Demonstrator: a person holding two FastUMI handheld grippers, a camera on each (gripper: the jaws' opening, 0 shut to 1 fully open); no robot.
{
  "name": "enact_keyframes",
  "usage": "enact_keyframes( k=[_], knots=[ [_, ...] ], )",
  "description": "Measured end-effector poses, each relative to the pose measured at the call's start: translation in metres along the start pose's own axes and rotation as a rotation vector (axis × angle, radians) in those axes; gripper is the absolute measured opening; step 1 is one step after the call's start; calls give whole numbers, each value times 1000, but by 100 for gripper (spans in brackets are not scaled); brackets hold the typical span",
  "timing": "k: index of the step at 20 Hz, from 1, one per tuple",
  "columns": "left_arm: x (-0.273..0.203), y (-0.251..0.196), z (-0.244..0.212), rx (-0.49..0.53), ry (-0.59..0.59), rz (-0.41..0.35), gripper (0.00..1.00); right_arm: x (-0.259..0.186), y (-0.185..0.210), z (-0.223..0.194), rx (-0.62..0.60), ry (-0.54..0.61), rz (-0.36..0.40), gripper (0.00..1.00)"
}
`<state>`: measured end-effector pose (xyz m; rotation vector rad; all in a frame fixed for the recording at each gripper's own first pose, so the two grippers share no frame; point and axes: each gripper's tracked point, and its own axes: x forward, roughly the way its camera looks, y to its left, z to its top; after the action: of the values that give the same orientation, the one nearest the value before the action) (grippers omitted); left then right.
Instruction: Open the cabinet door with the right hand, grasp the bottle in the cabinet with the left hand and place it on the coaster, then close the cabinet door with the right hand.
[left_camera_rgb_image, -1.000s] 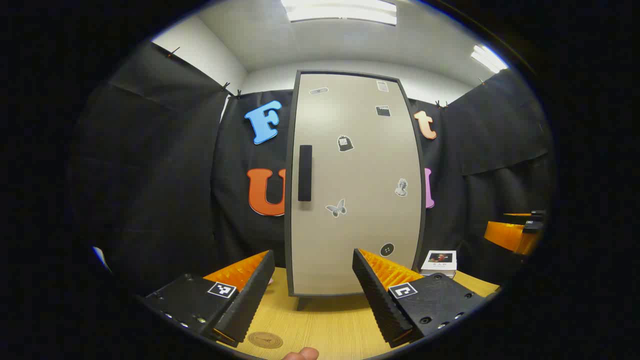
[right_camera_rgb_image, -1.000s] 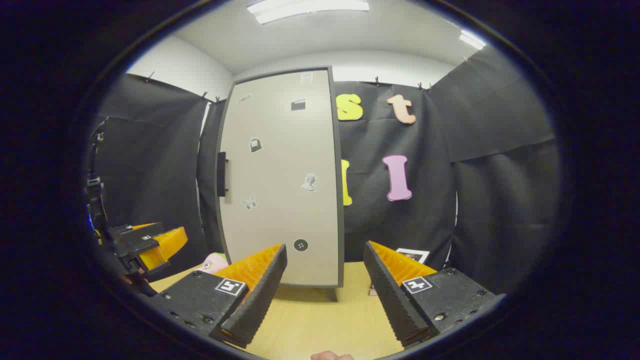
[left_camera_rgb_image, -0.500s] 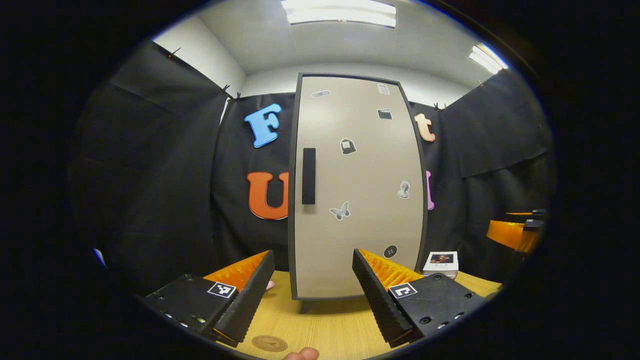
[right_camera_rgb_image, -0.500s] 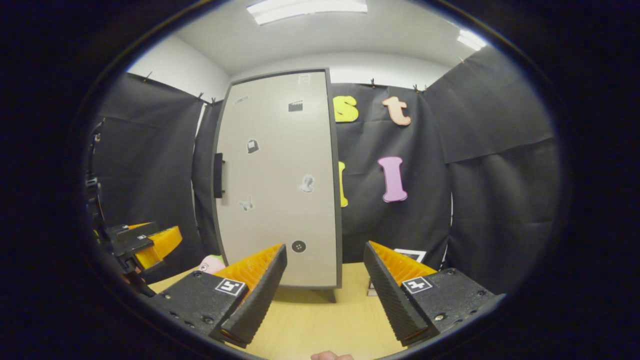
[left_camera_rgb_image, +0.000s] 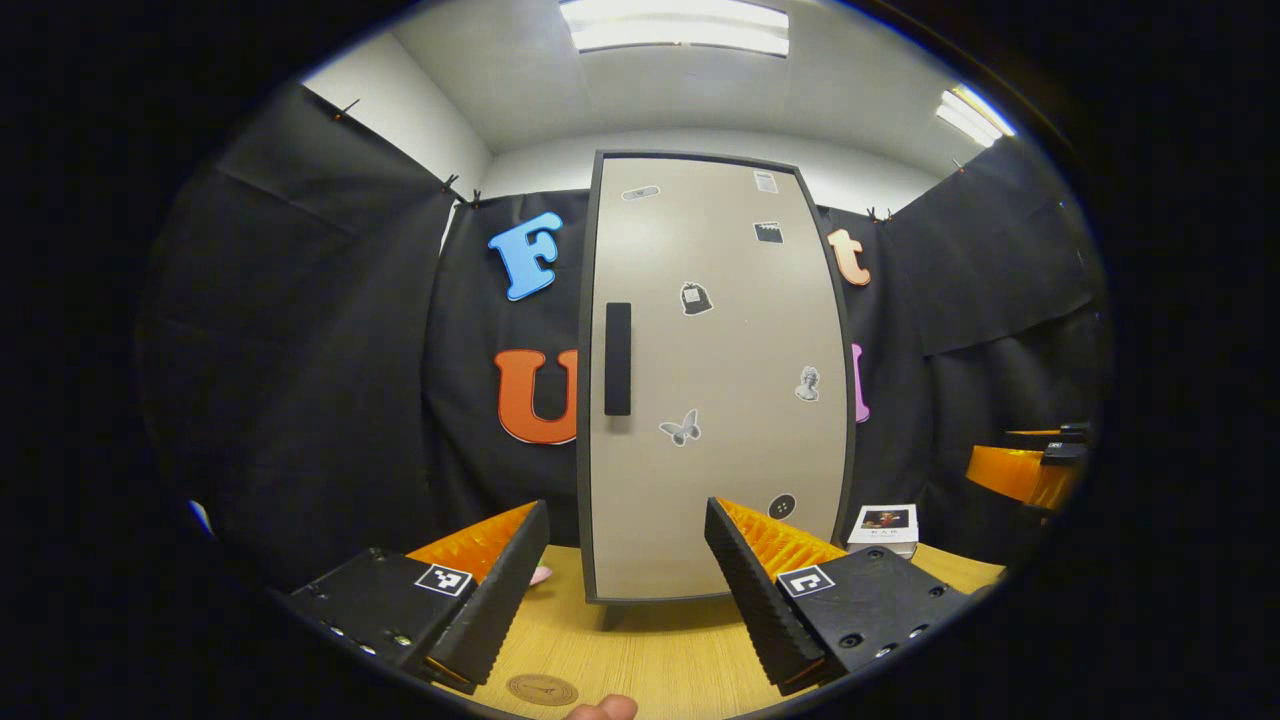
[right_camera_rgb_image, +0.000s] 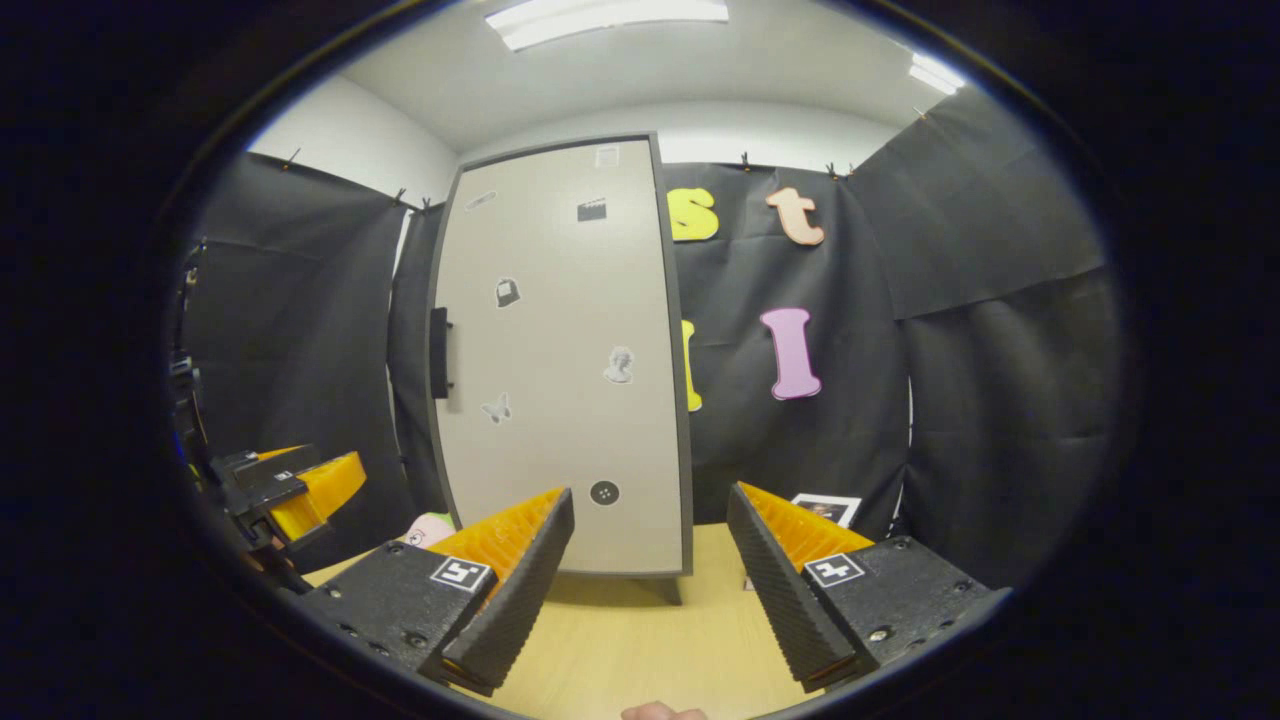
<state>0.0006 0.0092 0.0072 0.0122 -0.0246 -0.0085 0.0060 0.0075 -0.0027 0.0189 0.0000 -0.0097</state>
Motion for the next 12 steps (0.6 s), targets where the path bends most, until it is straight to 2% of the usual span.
enact_keyframes(
  k=[12],
  knots=[
    [-6, -1, 2, 4, -1, 2, 95, -1, 4, -2, -11, 6, 13, 94]
  ],
)
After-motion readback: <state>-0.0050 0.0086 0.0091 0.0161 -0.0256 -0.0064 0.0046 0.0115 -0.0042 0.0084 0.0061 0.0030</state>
